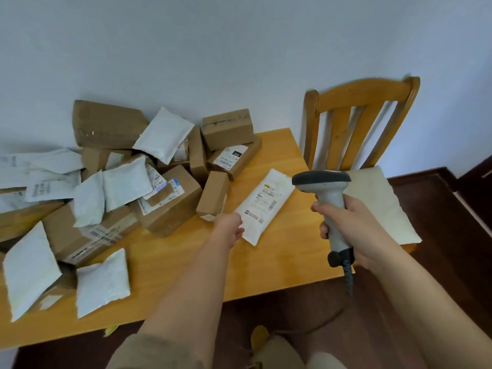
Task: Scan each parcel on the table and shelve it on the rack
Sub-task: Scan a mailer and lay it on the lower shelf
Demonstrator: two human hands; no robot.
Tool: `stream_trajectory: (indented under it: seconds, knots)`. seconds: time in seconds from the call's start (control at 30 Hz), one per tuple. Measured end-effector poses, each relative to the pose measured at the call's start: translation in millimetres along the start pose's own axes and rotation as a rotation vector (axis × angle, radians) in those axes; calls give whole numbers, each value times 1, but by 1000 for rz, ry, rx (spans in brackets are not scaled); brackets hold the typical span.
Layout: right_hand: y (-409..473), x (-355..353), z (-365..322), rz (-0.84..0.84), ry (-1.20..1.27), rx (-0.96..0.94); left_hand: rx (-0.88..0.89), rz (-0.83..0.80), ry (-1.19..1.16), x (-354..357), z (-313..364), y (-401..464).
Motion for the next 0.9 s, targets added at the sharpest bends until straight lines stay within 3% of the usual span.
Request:
stream_trajectory:
  seconds: [0.33, 0.6, 0.7, 0.9]
  knots:
    - [111, -17, 17, -137, -67, 136, 282, 154, 540, 36, 55, 81]
    - [165, -42, 25, -252, -147, 184, 138, 220, 691, 66, 28, 112]
    - [171, -44, 19, -281, -183, 193, 65, 125, 348, 76, 8, 104]
    - [163, -21, -15, -362, -184, 111, 100, 55, -97, 54, 23, 60]
Point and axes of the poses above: each hand's wrist, its own y-axis towards the middle knuckle, its own x-axis out of the palm, z = x × y, the point moved 8 cm from there along y, towards the middle knuckle, and after that the axes turned 8 degrees about -z, right-handed, at the moved point
